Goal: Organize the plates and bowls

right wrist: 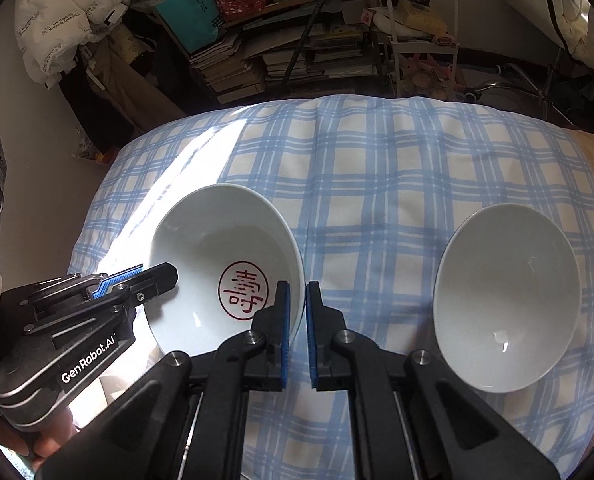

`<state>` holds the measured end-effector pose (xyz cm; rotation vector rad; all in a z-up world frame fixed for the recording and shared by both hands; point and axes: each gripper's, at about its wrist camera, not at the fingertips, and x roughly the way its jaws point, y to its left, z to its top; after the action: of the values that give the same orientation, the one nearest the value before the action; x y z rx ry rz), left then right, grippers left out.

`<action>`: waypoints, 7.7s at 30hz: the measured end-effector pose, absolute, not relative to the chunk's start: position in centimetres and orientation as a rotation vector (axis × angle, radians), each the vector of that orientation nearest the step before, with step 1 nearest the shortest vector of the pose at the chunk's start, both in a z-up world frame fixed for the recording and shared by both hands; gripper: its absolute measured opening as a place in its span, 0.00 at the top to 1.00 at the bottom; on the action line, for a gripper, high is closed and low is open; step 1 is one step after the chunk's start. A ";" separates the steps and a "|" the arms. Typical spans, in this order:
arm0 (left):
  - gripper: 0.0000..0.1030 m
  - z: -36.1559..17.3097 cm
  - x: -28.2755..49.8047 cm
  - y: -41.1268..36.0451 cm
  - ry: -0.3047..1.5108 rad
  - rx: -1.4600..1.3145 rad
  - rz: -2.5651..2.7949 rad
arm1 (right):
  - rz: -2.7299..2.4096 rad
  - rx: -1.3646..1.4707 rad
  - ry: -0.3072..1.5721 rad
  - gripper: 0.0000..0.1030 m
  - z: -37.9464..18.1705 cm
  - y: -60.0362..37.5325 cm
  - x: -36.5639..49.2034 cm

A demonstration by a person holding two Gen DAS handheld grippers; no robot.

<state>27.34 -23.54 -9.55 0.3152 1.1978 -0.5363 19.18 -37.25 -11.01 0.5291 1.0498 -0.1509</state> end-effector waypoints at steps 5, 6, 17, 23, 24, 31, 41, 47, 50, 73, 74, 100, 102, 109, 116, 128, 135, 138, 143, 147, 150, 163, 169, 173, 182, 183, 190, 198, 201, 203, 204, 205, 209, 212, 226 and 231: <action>0.92 -7.2 26.1 -21.8 1.155 0.335 -0.521 | -0.138 0.495 1.015 0.91 -8.5 -35.2 18.3; 0.92 -6.7 25.8 -21.1 1.153 0.328 -0.519 | -0.134 0.491 1.006 0.91 -8.0 -34.8 18.1; 0.92 -2.3 22.7 -13.4 1.100 0.244 -0.462 | -0.072 0.404 0.952 0.91 -3.3 -27.9 16.4; 0.92 -0.9 20.9 -8.7 1.084 0.212 -0.420 | -0.021 0.383 0.953 0.91 -2.4 -23.8 15.4; 0.92 -0.9 20.7 -8.1 1.082 0.207 -0.414 | -0.012 0.382 0.953 0.91 -2.4 -23.1 15.3; 0.92 -1.9 19.5 -4.2 1.108 0.182 -0.378 | 0.021 0.382 0.957 0.91 -2.9 -19.5 14.4; 0.92 -3.2 18.5 -1.3 1.122 0.184 -0.352 | 0.061 0.369 0.970 0.91 -4.2 -16.8 14.1; 0.92 -4.8 18.6 -0.5 1.144 0.168 -0.347 | 0.077 0.353 0.980 0.91 -5.4 -16.1 14.4; 0.92 -5.9 18.6 -0.4 1.159 0.178 -0.335 | 0.086 0.337 0.994 0.91 -6.2 -15.8 14.6; 0.92 -11.1 20.0 0.1 1.242 0.179 -0.310 | 0.129 0.320 1.070 0.91 -10.9 -15.1 16.8; 0.92 -11.2 20.0 0.0 1.245 0.178 -0.310 | 0.129 0.323 1.071 0.91 -11.0 -15.2 16.8; 0.90 -12.6 20.6 -0.5 1.279 0.184 -0.290 | 0.124 0.342 1.047 0.91 -11.9 -15.5 17.0; 0.90 -12.6 20.6 -0.5 1.280 0.184 -0.291 | 0.125 0.352 1.048 0.91 -12.0 -15.5 17.0; 0.90 -12.6 20.6 -0.4 1.277 0.182 -0.292 | 0.122 0.348 1.056 0.91 -12.0 -15.5 17.1; 0.89 -12.4 20.4 -0.2 1.265 0.168 -0.287 | 0.121 0.349 1.057 0.91 -12.1 -15.4 17.1; 0.89 -10.7 19.6 0.5 1.190 0.171 -0.290 | 0.120 0.360 1.067 0.91 -11.8 -15.6 17.1; 0.88 -10.5 19.9 1.2 1.197 0.133 -0.270 | 0.119 0.361 1.061 0.88 -11.5 -15.8 16.8; 0.85 -10.3 19.9 1.5 1.200 0.123 -0.257 | 0.114 0.362 1.052 0.86 -11.0 -16.1 16.6; 0.84 -9.6 19.6 1.4 1.187 0.128 -0.258 | 0.072 0.379 1.006 0.59 -9.3 -17.3 15.8; 0.63 -8.7 19.2 0.8 1.171 0.163 -0.263 | 0.025 0.351 1.006 0.42 -7.7 -18.7 15.3; 0.32 -7.4 18.5 0.3 1.101 0.218 -0.241 | -0.024 0.336 0.990 0.28 -6.4 -20.2 14.5; 0.14 -2.5 16.9 -4.3 1.020 0.206 -0.312 | -0.198 0.314 0.963 0.00 -2.3 -28.9 10.2; 0.14 -0.5 16.9 -8.6 0.979 0.218 -0.402 | -0.286 0.290 0.915 0.00 -1.1 -33.2 7.8; 0.14 -0.2 16.4 -12.2 0.932 0.239 -0.449 | -0.334 0.300 0.872 0.00 -1.0 -36.1 6.5; 0.14 -2.1 16.7 -19.8 0.960 0.260 -0.525 | -0.411 0.318 0.844 0.00 -1.8 -41.1 4.8; 0.14 -2.3 16.9 -20.6 0.967 0.265 -0.530 | -0.418 0.315 0.836 0.00 -1.7 -41.5 4.8; 0.14 -3.6 18.8 -25.9 1.002 0.285 -0.560 | -0.432 0.336 0.818 0.04 -2.3 -44.6 5.3; 0.14 -4.8 20.2 -31.8 0.994 0.353 -0.592 | -0.426 0.424 0.874 0.23 -5.2 -48.0 7.1; 0.14 -6.0 20.8 -33.5 1.015 0.336 -0.599 | -0.426 0.466 0.889 0.25 -6.4 -49.1 7.5; 0.14 -7.1 21.2 -34.6 1.039 0.337 -0.608 | -0.426 0.484 0.904 0.29 -7.4 -49.8 7.8; 0.14 -7.7 21.4 -35.2 1.049 0.345 -0.613 | -0.428 0.492 0.915 0.32 -8.0 -50.1 7.9; 0.14 -8.3 21.5 -35.7 1.055 0.355 -0.615 | -0.428 0.505 0.924 0.33 -8.5 -50.4 8.1; 0.14 -10.8 21.8 -37.4 1.093 0.395 -0.622 | -0.406 0.582 0.962 0.42 -10.9 -51.6 8.5; 0.14 -12.5 22.0 -38.2 1.121 0.410 -0.627 | -0.394 0.600 0.986 0.47 -12.5 -52.0 8.9; 0.91 -16.3 21.8 -40.4 1.309 0.297 -0.754 | -0.321 0.693 1.056 0.85 -16.2 -52.2 10.2; 0.91 -15.7 20.5 -40.7 1.267 0.356 -0.747 | -0.344 0.665 1.063 0.88 -16.0 -51.8 10.1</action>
<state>20.52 -40.67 -15.70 0.3555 1.2675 -0.7475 10.12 -51.76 -15.96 0.6649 1.0627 -0.3437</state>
